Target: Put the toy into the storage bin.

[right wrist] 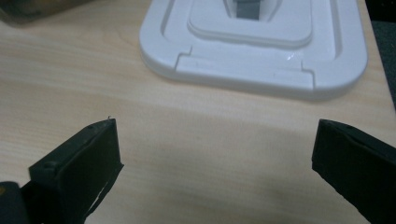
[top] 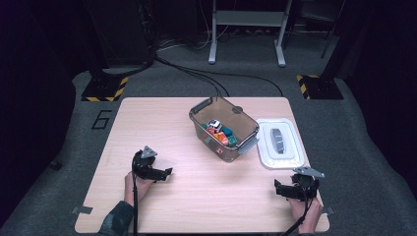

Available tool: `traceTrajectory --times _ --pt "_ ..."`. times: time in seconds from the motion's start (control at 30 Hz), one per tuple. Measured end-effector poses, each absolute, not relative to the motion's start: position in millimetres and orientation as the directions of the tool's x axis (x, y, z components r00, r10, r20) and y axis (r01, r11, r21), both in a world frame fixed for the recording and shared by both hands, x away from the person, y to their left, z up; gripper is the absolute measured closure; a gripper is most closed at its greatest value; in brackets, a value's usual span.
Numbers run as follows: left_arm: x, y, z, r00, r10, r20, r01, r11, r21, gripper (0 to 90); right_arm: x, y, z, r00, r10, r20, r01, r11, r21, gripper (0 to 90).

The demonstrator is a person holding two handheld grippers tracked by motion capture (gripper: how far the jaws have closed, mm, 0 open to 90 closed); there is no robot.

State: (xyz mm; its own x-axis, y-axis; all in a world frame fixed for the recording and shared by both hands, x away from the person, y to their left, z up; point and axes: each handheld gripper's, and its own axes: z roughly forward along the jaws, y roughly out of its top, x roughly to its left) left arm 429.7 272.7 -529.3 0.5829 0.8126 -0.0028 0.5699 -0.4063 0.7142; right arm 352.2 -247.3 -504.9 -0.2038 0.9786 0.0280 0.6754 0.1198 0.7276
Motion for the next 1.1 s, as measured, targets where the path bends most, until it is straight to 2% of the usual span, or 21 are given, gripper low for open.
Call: traceTrajectory --times 0.23,0.5,0.73,0.77,0.8,0.9,0.97,1.1 --pt "429 272 -529 0.593 0.805 0.005 0.566 -0.422 0.708 0.0 384 -241 -493 -0.248 0.969 -0.012 0.658 0.178 0.731 0.0" --pt "429 272 -529 0.602 0.799 0.01 0.558 -0.429 0.71 0.0 436 -241 -487 -0.219 0.976 0.001 0.669 0.15 0.728 0.0" --pt "430 271 -530 0.597 0.802 0.007 0.553 -0.418 0.72 0.0 463 -240 -487 -0.201 0.979 0.015 0.695 0.132 0.707 0.0" --pt "430 271 -530 0.6 0.8 0.005 0.554 -0.42 0.719 0.0 471 -240 -488 -0.192 0.981 0.017 0.704 0.125 0.699 3.9" --pt "429 271 -530 0.601 0.799 0.004 0.557 -0.422 0.716 0.0 472 -238 -489 -0.19 0.982 0.002 0.686 0.132 0.716 12.3" --pt "429 271 -530 0.602 0.798 0.004 0.556 -0.424 0.715 0.0 478 -234 -492 -0.185 0.982 -0.039 0.67 0.155 0.726 24.7" --pt "429 271 -530 0.602 0.798 0.004 0.556 -0.423 0.715 0.0 484 -233 -495 -0.174 0.984 -0.033 0.682 0.145 0.717 28.1" --pt "429 271 -530 0.603 0.798 0.004 0.556 -0.424 0.715 0.0 496 -232 -497 -0.151 0.988 -0.028 0.68 0.124 0.722 40.6"
